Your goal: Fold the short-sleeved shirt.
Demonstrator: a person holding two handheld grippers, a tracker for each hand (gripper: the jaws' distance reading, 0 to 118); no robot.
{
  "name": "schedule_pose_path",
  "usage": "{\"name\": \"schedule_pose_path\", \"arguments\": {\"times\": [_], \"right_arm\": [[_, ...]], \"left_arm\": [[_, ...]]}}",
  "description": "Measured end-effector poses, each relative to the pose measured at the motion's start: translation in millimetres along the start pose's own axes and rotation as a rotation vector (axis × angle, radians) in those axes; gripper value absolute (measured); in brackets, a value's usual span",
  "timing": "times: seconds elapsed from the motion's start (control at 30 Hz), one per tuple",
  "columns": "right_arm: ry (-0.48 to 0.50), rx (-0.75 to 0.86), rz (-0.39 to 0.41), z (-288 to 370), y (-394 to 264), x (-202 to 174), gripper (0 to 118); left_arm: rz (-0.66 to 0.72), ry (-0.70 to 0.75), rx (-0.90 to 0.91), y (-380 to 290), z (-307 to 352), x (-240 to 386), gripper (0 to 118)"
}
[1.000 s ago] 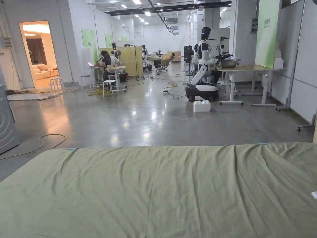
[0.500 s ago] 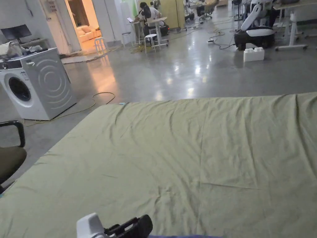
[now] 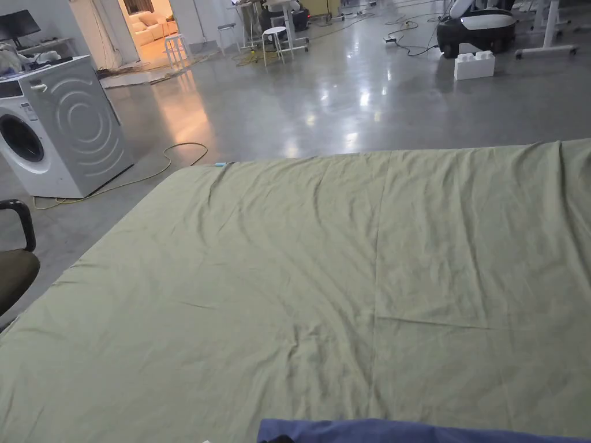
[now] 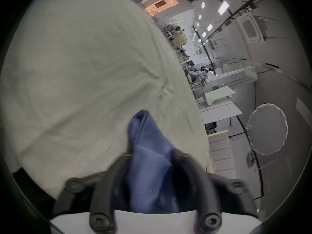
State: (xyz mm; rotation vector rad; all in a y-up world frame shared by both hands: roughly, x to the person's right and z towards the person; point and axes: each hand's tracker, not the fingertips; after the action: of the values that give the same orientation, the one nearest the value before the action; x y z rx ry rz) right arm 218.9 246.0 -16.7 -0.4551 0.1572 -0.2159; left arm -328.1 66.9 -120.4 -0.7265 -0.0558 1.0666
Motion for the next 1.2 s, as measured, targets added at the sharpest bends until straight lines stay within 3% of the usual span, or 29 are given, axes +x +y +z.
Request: {"name": "schedule_pose_path", "arguments": {"times": [0.07,0.17,0.27,0.4,0.5,0.57,0.67,0.77,0.87,0.93,0.97,1.0,1.03,1.07,1.1,1.13,1.2], "right_arm": [[-0.001,-0.013,0.010,-2.8,-2.0,-0.9,0],[0.002,-0.019,0.025,-2.4,-0.1,-4.0,0],[0.004,-0.019,0.024,0.9,0.0,-2.4,0],[0.002,-0.021,0.017,1.4,-0.8,2.8,0],[0.007,-0.019,-0.012,1.1,-2.3,7.1,0],[0.011,-0.015,-0.027,1.1,-5.8,11.6,0],[0.005,-0.010,-0.038,1.7,-5.9,9.2,0],[0.012,-0.006,-0.035,9.3,-4.7,5.0,0],[-0.016,0.013,-0.006,23.2,-5.4,2.5,0],[-0.020,0.014,-0.004,32.8,-7.4,5.4,0],[-0.033,0.018,-0.009,37.3,-9.5,7.4,0],[-0.040,0.013,-0.016,40.0,-11.7,11.0,0],[-0.048,0.008,-0.022,41.6,-13.7,14.0,0],[-0.064,0.003,-0.031,41.9,-18.3,20.6,0],[-0.074,-0.004,-0.038,41.3,-21.9,25.9,0],[-0.078,-0.013,-0.046,40.2,-23.9,29.3,0],[-0.077,-0.018,-0.065,37.5,-29.3,36.3,0]], "left_arm": [[-0.016,0.014,0.011,-3.9,-6.8,-0.7,9],[0.070,-0.053,0.091,7.0,10.7,-3.4,8],[-0.117,0.007,0.137,25.3,38.6,21.4,8],[-0.241,0.048,0.277,65.9,88.4,43.4,8],[-0.473,0.147,0.322,84.7,113.6,74.4,8],[-0.482,0.118,0.303,77.7,113.3,94.7,8],[-0.535,0.067,0.287,39.9,85.2,126.1,8],[-0.663,-0.013,0.047,-29.5,23.5,156.2,8],[-0.761,0.035,-0.085,-90.7,-39.2,167.0,8],[-0.752,0.070,-0.149,-116.7,-64.4,165.6,8],[-0.744,0.072,-0.182,-126.1,-73.3,163.7,13],[-0.710,0.101,-0.220,-133.6,-80.8,163.2,26],[-0.727,0.091,-0.230,-138.7,-82.6,164.0,53],[-0.733,0.054,-0.218,-141.9,-81.0,165.4,72],[-0.736,0.010,-0.237,-142.4,-77.6,167.8,84],[-0.736,-0.014,-0.234,-140.4,-73.1,172.0,89],[-0.745,-0.020,-0.156,-131.0,-55.8,181.1,86]]}}
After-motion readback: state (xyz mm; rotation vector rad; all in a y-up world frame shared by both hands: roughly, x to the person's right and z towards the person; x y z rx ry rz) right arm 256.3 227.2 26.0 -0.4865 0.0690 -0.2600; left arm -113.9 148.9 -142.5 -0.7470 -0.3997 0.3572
